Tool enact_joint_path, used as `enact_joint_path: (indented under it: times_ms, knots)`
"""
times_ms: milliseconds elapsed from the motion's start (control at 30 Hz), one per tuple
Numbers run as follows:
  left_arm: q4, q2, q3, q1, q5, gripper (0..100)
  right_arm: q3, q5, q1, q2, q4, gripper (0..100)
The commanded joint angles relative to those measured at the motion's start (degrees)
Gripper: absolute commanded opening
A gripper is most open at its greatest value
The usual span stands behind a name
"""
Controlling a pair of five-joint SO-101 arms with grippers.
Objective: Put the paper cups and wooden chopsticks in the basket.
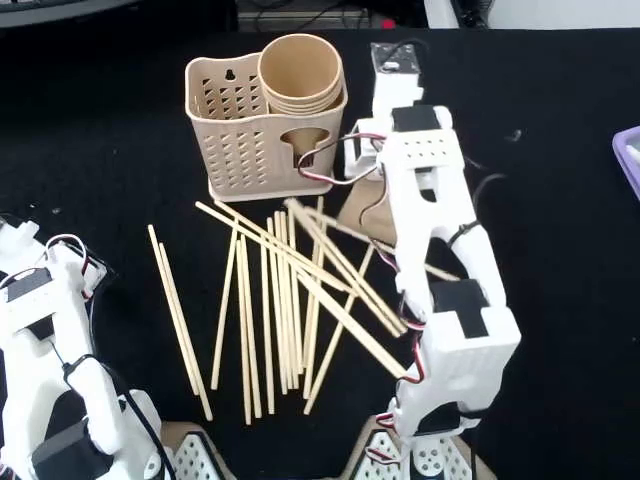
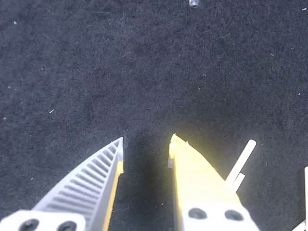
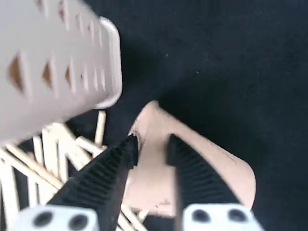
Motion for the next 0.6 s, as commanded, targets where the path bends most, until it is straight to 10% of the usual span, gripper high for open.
enact_joint_path:
  times_ms: [0,567]
  knots:
    - [-0.7,-1.9,-0.7,0.1,0.0,16,-3.8,5.2,3.4,-1.3,3.7,1.8]
    - [-0.7,-1.9,-0.7,0.1,0.0,16,-10.7,19.5,7.8,-12.8,20.8,1.0]
